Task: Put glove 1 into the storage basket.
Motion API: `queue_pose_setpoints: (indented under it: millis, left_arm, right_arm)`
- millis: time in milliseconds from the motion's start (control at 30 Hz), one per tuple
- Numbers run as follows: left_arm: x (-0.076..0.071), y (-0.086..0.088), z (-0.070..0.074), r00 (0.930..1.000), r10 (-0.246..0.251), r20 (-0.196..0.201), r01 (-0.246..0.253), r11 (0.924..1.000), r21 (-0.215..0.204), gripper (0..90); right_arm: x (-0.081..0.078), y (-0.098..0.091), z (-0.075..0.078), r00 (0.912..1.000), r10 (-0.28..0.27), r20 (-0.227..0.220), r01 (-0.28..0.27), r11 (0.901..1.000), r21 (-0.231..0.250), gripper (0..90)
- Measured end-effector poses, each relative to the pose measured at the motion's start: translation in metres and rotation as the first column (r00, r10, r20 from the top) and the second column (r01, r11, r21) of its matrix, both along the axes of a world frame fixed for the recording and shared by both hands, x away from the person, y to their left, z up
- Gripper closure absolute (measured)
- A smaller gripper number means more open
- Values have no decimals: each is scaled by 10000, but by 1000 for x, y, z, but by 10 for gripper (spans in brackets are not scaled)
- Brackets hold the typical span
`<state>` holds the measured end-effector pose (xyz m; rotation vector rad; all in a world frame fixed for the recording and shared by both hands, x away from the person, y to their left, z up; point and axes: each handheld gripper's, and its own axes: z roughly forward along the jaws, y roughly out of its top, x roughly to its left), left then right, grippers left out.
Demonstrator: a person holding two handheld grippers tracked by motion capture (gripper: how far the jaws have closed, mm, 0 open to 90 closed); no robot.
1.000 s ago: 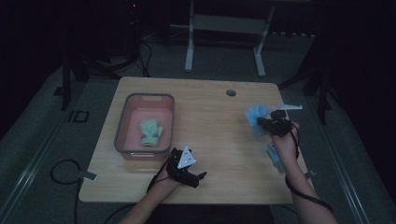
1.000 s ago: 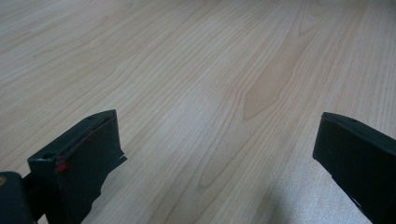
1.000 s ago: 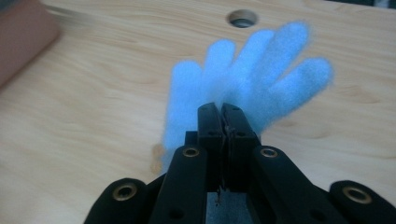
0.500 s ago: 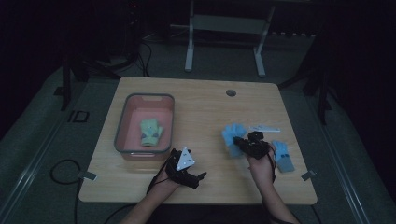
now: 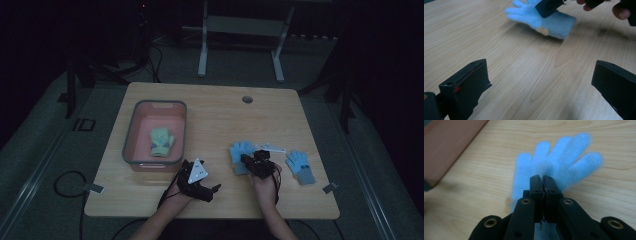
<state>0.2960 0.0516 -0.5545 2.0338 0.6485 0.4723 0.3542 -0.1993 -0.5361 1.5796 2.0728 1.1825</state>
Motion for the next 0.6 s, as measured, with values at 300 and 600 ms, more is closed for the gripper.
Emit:
queue_pose_setpoints:
  millis: [300, 600]
  left_arm:
    - [-1, 0, -1, 9999, -101, 115, 101, 9999, 27, 9]
    - [0, 0, -2, 9997, -163, 165, 161, 9998, 78, 9]
  right_arm:
    - [3, 1, -17, 9987, -343, -370, 338, 9993, -144, 802]
    - [2, -11, 7, 9999, 12, 149, -13, 10000, 12, 652]
